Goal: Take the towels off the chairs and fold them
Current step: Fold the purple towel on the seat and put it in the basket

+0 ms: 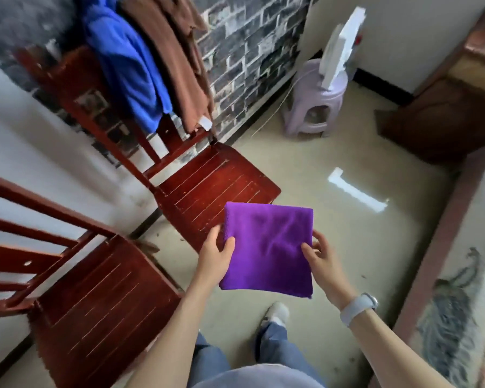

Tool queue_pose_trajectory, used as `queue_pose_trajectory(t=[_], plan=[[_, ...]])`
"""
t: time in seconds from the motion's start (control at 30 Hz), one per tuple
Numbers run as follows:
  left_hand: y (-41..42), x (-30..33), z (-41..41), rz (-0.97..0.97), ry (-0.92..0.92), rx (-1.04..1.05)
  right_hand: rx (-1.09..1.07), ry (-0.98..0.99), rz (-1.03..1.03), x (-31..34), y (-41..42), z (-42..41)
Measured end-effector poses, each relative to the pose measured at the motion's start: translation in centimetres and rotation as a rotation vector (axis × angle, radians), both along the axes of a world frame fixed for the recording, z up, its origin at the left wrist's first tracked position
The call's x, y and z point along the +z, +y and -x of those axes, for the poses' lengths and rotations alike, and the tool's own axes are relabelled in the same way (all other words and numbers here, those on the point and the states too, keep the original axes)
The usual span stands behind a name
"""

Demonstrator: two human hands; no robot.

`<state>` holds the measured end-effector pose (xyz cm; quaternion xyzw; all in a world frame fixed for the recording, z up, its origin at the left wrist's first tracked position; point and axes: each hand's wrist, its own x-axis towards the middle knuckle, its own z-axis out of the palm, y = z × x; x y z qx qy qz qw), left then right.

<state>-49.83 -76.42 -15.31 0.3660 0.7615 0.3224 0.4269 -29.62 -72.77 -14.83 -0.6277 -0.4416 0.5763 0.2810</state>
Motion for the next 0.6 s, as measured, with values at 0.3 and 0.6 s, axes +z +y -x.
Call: queue_pose_trajectory(t=[0.3, 0.6], plan=[[14.4, 4.1, -17.7, -0.139, 0.053, -0.299, -0.334, -0.032, -0.104, 3.7, 8.0, -17.6], [31.6, 3.9, -30.9, -0.216, -0.046, -0.436, -0.544, -0.073, -0.177, 4.0, 21.5, -30.3]])
